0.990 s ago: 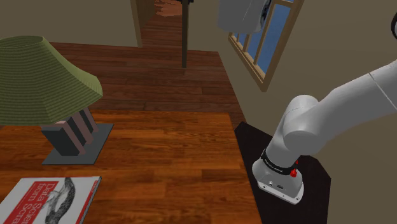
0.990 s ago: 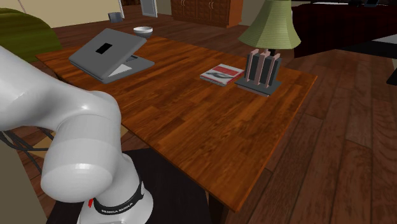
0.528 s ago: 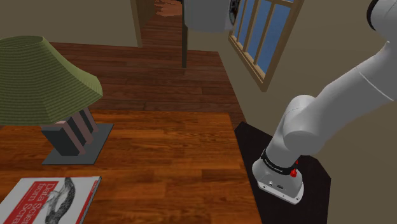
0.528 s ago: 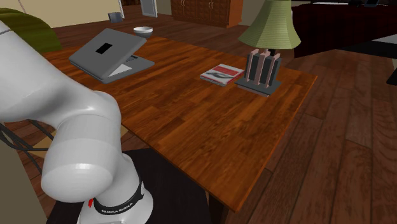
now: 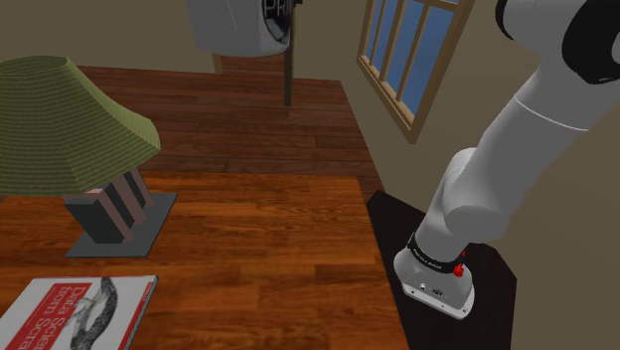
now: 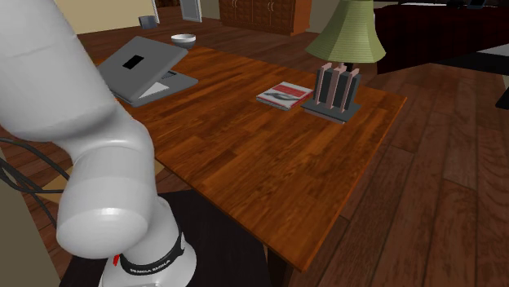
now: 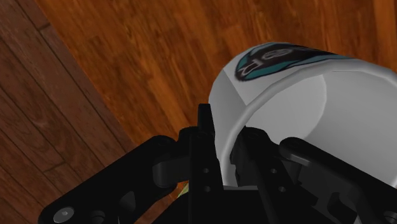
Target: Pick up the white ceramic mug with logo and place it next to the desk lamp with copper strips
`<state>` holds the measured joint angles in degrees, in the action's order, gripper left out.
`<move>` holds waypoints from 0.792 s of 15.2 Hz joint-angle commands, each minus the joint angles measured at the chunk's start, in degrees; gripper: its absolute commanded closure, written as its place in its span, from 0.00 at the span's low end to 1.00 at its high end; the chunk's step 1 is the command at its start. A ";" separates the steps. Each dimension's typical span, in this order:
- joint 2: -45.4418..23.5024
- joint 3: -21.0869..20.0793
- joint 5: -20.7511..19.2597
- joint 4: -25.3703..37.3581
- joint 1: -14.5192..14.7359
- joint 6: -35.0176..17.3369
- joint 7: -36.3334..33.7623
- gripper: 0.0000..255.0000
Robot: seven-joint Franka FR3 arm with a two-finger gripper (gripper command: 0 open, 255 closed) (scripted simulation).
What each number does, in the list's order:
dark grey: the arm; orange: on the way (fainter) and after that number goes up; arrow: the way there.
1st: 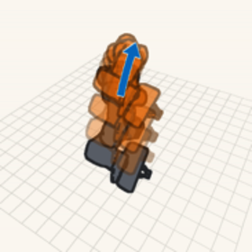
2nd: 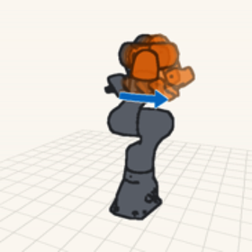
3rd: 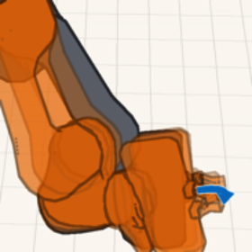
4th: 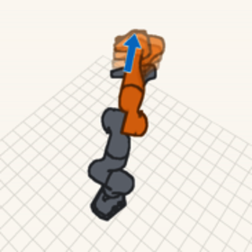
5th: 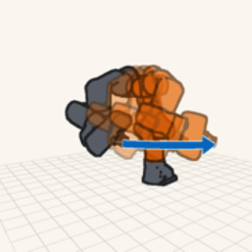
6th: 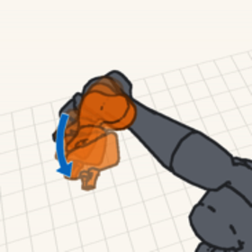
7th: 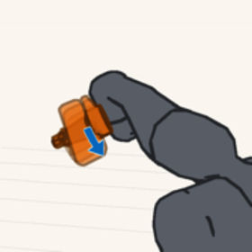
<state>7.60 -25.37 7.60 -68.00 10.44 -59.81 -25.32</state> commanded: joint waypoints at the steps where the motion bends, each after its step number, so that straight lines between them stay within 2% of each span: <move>1: -5.46 -2.80 -2.34 5.86 1.38 0.63 -3.41 1.00; 3: -12.26 -5.85 -6.18 13.54 4.32 2.18 -7.46 1.00; 5: -19.35 -7.96 -10.96 22.56 8.75 4.90 -10.87 1.00; 8: -13.98 -6.54 -7.29 12.46 5.68 -0.46 -8.85 1.00; 12: -9.19 -5.36 -4.54 3.01 3.58 -5.69 -6.79 1.00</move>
<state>-2.52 -30.95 2.52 -62.94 14.37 -64.24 -32.49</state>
